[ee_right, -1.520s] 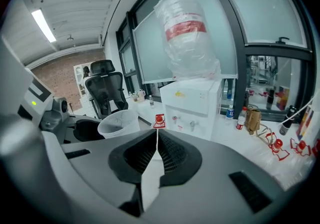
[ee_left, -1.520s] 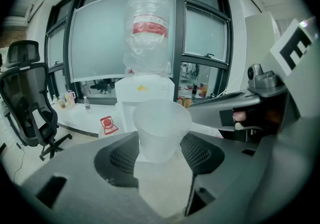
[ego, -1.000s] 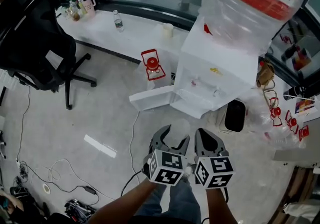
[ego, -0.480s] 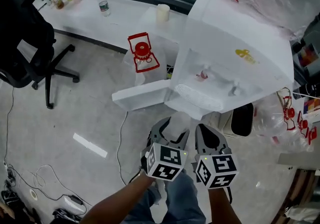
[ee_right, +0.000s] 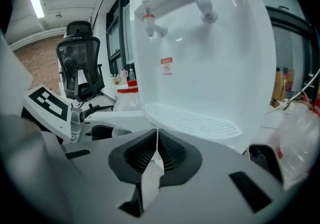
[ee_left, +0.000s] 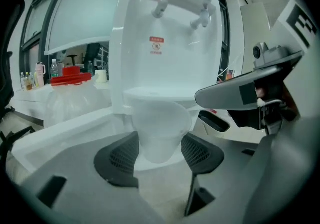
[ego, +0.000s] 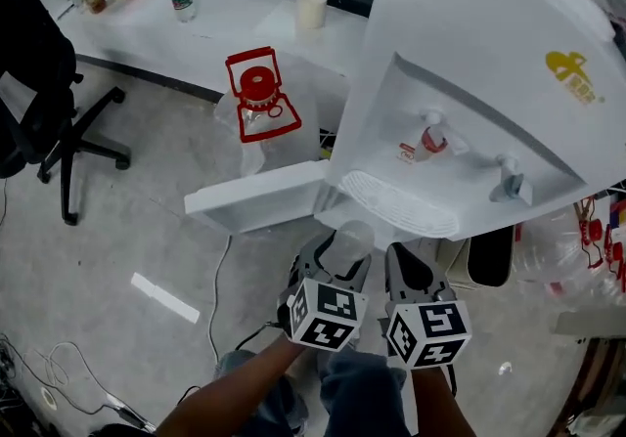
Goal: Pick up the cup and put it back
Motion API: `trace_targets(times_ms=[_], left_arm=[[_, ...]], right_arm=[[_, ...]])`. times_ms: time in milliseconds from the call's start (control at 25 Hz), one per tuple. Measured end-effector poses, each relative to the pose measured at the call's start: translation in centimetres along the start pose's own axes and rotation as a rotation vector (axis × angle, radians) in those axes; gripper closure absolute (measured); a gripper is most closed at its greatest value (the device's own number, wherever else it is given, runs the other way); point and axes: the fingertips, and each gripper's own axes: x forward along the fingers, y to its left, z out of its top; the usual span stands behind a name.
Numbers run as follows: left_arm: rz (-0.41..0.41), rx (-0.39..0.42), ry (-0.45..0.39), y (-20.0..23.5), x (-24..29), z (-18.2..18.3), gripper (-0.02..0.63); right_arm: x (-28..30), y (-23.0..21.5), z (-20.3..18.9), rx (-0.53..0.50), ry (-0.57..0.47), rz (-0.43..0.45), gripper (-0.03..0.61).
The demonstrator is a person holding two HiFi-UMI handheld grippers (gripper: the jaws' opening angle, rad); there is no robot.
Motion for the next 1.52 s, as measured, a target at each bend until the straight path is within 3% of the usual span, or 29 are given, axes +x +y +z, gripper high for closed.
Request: trace_targets(times_ms=[440, 1040, 1520], left_arm=[[-0.026, 0.051, -0.031, 0.3, 9.8, -5.7, 0.344], [-0.026, 0.079, -0.055, 1.7, 20.9, -11.1, 0.344], [-0.013, 0.046, -0.065, 3.4, 28.0, -14.1, 0.344]], right_arm=[[6.3, -4.3, -6.5, -0.026, -0.054, -0.014, 0.557], [12.7, -7.3, -11.1, -0.134, -0.092, -0.018, 0.557], [15.3, -8.6, -14.0, -0.083, -0.07, -0.029, 0.557]])
